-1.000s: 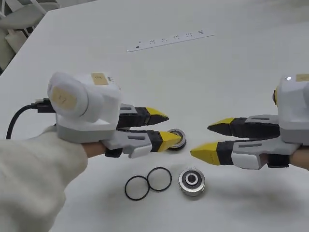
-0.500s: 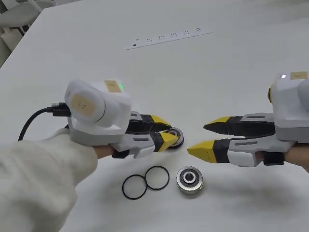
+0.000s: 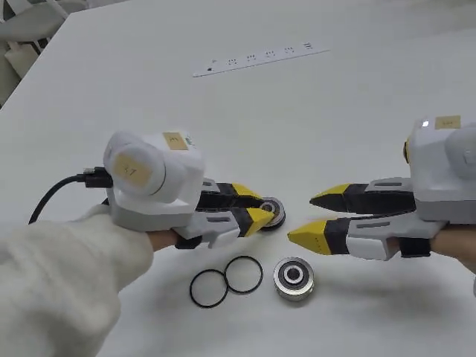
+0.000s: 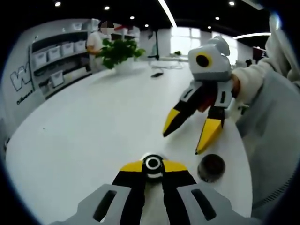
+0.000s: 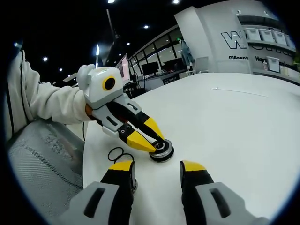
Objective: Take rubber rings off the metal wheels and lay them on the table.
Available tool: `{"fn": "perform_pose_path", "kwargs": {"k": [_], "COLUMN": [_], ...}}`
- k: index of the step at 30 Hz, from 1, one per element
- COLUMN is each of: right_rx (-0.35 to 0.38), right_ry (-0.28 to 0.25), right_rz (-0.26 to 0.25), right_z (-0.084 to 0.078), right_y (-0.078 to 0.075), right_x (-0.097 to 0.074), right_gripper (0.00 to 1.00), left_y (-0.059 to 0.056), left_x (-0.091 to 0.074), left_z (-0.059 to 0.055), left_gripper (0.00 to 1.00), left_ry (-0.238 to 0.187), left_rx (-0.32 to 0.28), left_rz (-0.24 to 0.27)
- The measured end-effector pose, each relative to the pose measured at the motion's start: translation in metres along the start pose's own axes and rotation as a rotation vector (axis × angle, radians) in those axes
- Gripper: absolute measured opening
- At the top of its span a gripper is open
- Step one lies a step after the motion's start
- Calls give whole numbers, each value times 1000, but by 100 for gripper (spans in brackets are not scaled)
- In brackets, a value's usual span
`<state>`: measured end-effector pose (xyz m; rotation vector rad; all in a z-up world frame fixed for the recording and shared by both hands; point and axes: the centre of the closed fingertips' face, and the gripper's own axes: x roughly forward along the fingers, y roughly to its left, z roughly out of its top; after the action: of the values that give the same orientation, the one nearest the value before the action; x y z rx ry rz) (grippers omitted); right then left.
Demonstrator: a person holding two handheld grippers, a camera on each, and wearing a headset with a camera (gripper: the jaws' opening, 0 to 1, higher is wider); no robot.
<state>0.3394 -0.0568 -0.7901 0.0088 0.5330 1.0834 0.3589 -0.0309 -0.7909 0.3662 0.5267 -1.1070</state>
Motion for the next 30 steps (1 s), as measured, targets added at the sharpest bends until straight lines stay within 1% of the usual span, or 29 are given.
{"fn": "perform_pose_path", "kwargs": {"k": [3,10,14,16,17,19,20,29,30], "right_rx": [-26,-92,-137,-168,-192,-210,-232,-236,-255], "right_ry": [17,64,66,68,81,72,73,82,92], "right_rz": [5,21,20,17,32,30,27,25,16], "right_z": [-3,-11,-10,-10,-12,-9,-9,-10,-12], "right_y": [-1,-1,0,-1,2,3,2,-1,-3], "right_x": [6,17,21,22,21,21,21,18,18], "right_gripper": [31,29,28,25,23,21,20,14,13], "left_y": [-3,-12,-15,-16,-17,-17,-17,-16,-16], "left_x": [1,3,4,5,6,6,6,8,8], "left_z": [0,0,0,0,1,0,0,0,0], "left_gripper": [14,14,14,14,14,14,13,13,13], "left_ry": [0,3,3,2,2,3,3,3,3], "left_rx": [1,9,9,7,10,10,10,8,7], "left_rz": [-8,-27,-32,-35,-36,-35,-35,-31,-30]}}
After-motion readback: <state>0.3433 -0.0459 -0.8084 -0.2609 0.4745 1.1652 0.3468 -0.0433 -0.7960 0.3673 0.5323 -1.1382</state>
